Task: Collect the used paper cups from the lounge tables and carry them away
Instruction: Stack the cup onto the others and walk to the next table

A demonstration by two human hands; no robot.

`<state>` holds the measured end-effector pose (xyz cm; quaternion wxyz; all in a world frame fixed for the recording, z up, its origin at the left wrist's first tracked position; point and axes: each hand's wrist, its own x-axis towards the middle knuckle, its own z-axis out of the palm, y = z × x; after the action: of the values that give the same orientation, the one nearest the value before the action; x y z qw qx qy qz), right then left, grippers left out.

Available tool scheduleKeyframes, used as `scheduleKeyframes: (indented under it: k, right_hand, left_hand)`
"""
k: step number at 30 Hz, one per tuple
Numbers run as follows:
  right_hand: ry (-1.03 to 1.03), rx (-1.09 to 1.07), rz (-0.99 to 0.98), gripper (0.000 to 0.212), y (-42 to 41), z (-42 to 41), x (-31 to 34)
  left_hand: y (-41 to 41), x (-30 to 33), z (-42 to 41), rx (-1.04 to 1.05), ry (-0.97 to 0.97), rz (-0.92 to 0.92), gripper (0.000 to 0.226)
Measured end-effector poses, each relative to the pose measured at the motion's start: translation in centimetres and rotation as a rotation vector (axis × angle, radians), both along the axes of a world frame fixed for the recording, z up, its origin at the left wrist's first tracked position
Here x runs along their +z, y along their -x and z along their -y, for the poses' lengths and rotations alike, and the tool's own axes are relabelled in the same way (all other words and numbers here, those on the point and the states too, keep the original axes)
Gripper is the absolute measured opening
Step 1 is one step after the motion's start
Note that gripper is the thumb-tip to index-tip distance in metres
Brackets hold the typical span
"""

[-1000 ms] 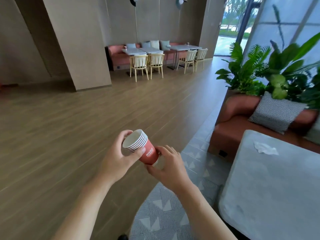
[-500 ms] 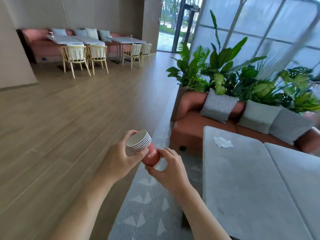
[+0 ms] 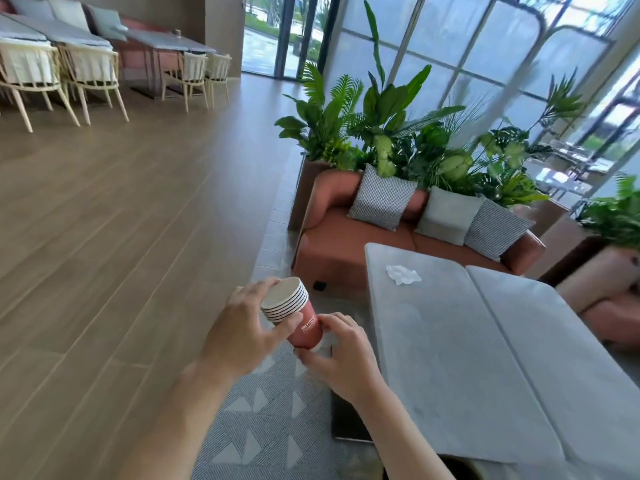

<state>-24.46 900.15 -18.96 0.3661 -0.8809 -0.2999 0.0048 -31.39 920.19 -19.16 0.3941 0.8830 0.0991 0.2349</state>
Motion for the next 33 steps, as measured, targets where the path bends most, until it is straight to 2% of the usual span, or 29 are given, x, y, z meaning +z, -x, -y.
scheduleKeyframes:
  k: [10,16,22,33]
  right_hand:
    - [-0.030,-0.081,-0.016,0.051,-7.6,-0.5,-1.7]
    - [-0.084,-0.077,0.022,0.053,-16.6,-2.4,-1.3]
    - [-0.147,-0.079,0.064,0.047,-26.7,-2.7,-0.4]
    - [-0.182,-0.138,0.021,0.045,-40.3,-0.1,-3.4]
  left_hand:
    - [-8.6,-0.7,-1.1,-0.081,-0.013,-0.025,0.071]
    - [-16.7,1.9,-2.6,-0.083,-0.069,-0.033,0.078]
    - [-26.5,3.8,-2.8,-0.095,-0.067,-0.026,0.076]
    - [-41.6,1.9,-1.1,-0.194,-0.103,-0.073,0.065]
